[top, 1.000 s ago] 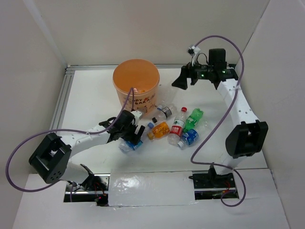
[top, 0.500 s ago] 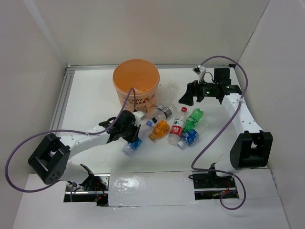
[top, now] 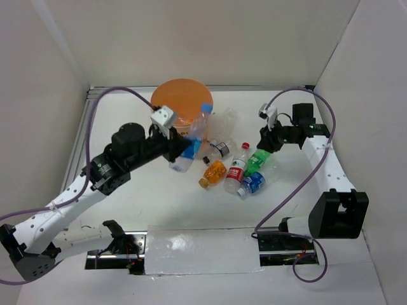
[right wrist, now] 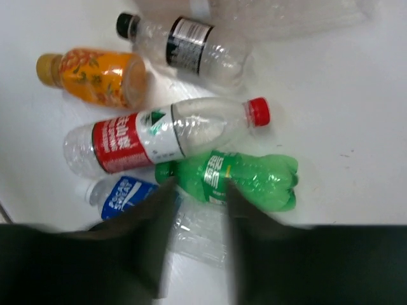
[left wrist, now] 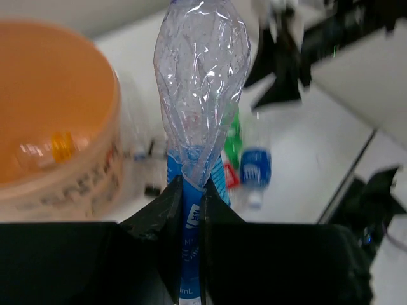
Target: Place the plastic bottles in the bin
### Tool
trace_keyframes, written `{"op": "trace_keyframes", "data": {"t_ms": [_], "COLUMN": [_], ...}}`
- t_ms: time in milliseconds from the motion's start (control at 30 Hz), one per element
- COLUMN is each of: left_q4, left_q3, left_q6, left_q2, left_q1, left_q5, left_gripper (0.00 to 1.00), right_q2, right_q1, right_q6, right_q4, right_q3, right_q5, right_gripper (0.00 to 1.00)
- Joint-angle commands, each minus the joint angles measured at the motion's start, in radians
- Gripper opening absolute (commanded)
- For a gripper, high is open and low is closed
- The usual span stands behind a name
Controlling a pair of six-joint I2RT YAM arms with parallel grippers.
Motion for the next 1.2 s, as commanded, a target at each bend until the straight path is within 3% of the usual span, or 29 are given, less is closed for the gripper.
{"op": "trace_keyframes", "data": {"t_ms": [0,67,100,167,200,300,400,433,500,567,633,700,867,967,1000,1167], "left_q4": [0.169,0.286,0.31,0.327,0.306,0.261,0.287,0.299,0.299,0.199,0.142,0.126,0.221,0.278,0.278,0.312], "left_q3": [0.092,0.136,0.159,0.249,0.285,0.394,0.417,0.417,0.46,0.51,0.551,0.542,0.427,0.234,0.233,-0.128], "left_q6": [0.014,0.014,0.014,-0.006,-0.006,-0.055,-0.109,-0.118,-0.118,-0.118,-0.118,-0.098,0.047,0.145,0.158,0.117], "left_q2": [0.073,0.125,0.157,0.278,0.323,0.465,0.512,0.527,0.574,0.62,0.651,0.651,0.506,0.318,0.317,0.066], "left_q1": [-0.002,0.02,0.029,0.061,0.075,0.12,0.153,0.153,0.176,0.186,0.186,0.186,0.155,0.074,0.06,-0.023], "left_q5": [-0.145,-0.235,-0.314,-0.414,-0.491,-0.609,-0.634,-0.634,-0.655,-0.656,-0.656,-0.668,-0.584,-0.397,-0.396,-0.246], "left_gripper": [0.0,0.0,0.0,0.0,0.0,0.06,0.13,0.26,0.35,0.56,0.69,0.96,0.99,0.97,0.97,0.94], "right_q2": [-0.078,-0.143,-0.17,-0.243,-0.263,-0.303,-0.291,-0.291,-0.28,-0.271,-0.239,-0.189,-0.135,-0.11,-0.11,-0.073], "right_q1": [-0.018,-0.051,-0.051,-0.051,-0.051,0.001,0.021,0.021,0.021,0.03,0.054,0.082,0.152,0.208,0.208,0.231], "right_q6": [-0.467,-0.649,-0.789,-0.905,-0.982,-0.999,-1.042,-1.073,-1.073,-1.085,-1.1,-1.145,-1.165,-1.165,-1.165,-1.154], "right_q4": [-0.177,-0.247,-0.257,-0.266,-0.266,-0.222,-0.254,-0.254,-0.233,-0.203,-0.194,-0.229,-0.174,-0.078,-0.077,0.045], "right_q3": [-0.04,-0.104,-0.128,-0.202,-0.225,-0.271,-0.282,-0.291,-0.307,-0.325,-0.337,-0.337,-0.359,-0.434,-0.446,-0.529], "right_q5": [-0.015,-0.066,-0.084,-0.11,-0.11,-0.075,-0.04,-0.04,-0.026,-0.003,0.011,0.034,0.103,0.181,0.193,0.262], "right_gripper": [0.61,0.73,0.85,0.95,0.98,1.0,1.0,1.0,1.0,1.0,1.0,1.0,0.99,0.96,0.96,0.89]}}
